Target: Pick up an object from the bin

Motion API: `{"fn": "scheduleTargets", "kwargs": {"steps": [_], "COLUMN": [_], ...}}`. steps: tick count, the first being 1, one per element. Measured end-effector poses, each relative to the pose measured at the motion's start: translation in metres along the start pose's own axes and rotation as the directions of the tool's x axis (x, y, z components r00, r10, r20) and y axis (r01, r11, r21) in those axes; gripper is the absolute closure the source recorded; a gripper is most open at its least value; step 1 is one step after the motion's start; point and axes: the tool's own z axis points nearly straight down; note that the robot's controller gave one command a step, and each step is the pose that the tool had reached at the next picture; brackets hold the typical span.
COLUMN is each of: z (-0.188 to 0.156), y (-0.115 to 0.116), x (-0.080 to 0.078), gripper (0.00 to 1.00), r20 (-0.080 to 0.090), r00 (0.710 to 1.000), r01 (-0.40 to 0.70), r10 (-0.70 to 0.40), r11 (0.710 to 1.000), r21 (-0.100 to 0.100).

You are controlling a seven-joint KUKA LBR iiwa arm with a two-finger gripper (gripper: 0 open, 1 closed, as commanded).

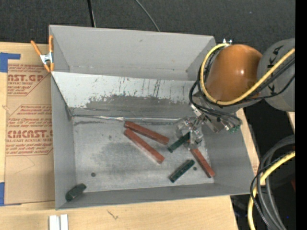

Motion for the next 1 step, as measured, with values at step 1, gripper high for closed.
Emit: {"fn": "scheduleTargets", "kwargs": {"steps": [1], "z": [-0.1388], "y": [-0.0224], "x": [-0.0095], "gripper": [1.00], "r20": [0.001], "r00": [0.997], "r01": [-0.081], "r10": [0.081], "r11": [0.997], "r21": [0.001]}}
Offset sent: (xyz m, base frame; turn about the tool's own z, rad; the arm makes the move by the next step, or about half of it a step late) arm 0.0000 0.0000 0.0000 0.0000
